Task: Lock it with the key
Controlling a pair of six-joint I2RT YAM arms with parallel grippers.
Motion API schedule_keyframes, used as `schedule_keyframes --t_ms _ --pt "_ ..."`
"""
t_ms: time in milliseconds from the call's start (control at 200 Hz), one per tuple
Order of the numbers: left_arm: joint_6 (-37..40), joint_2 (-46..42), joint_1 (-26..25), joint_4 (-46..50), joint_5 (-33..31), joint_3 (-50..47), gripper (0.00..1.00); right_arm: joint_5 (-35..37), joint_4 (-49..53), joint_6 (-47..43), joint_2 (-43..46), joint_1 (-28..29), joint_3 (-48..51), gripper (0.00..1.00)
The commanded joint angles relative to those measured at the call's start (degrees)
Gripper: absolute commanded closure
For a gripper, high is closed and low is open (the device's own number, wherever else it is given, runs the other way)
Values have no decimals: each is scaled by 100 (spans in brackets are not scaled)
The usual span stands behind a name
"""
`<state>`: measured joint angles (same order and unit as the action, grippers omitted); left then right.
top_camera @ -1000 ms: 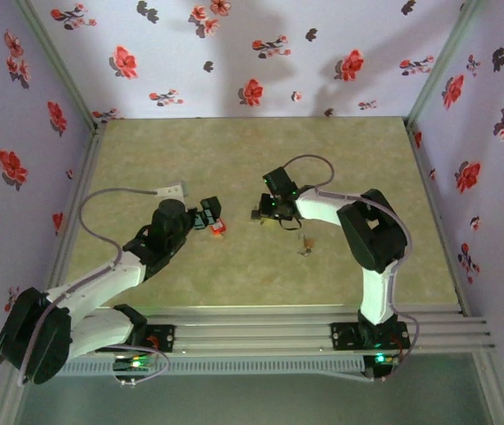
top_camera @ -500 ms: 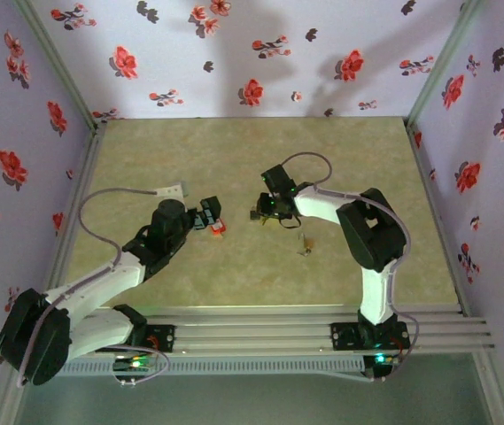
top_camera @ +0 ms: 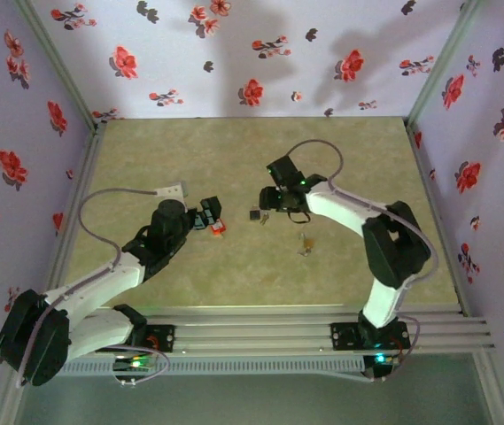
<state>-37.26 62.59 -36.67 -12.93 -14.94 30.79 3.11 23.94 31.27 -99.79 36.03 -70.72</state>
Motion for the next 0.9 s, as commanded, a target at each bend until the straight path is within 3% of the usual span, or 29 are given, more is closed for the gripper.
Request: schedule_keyframes --t_ms 0,45,180,440,705,895 --pt "38 -112 -51 -33 6 41 0 518 443 -143 556 169 236 22" --pt "26 -114 -51 -26 28 42 0 693 529 -110 749 223 363 12" --pt "-1 -144 -55 0 103 59 0 1033 815 123 1316 346 786 1" --pt "-13 -179 -68 27 112 63 0 1872 1512 791 2270 571 1600 1" --pt "-34 -157 -78 27 155 72 0 1939 1567 1166 2895 640 2423 1" --pt "-50 -137 -86 18 177 69 0 1824 1394 1234 2887 645 2740 1"
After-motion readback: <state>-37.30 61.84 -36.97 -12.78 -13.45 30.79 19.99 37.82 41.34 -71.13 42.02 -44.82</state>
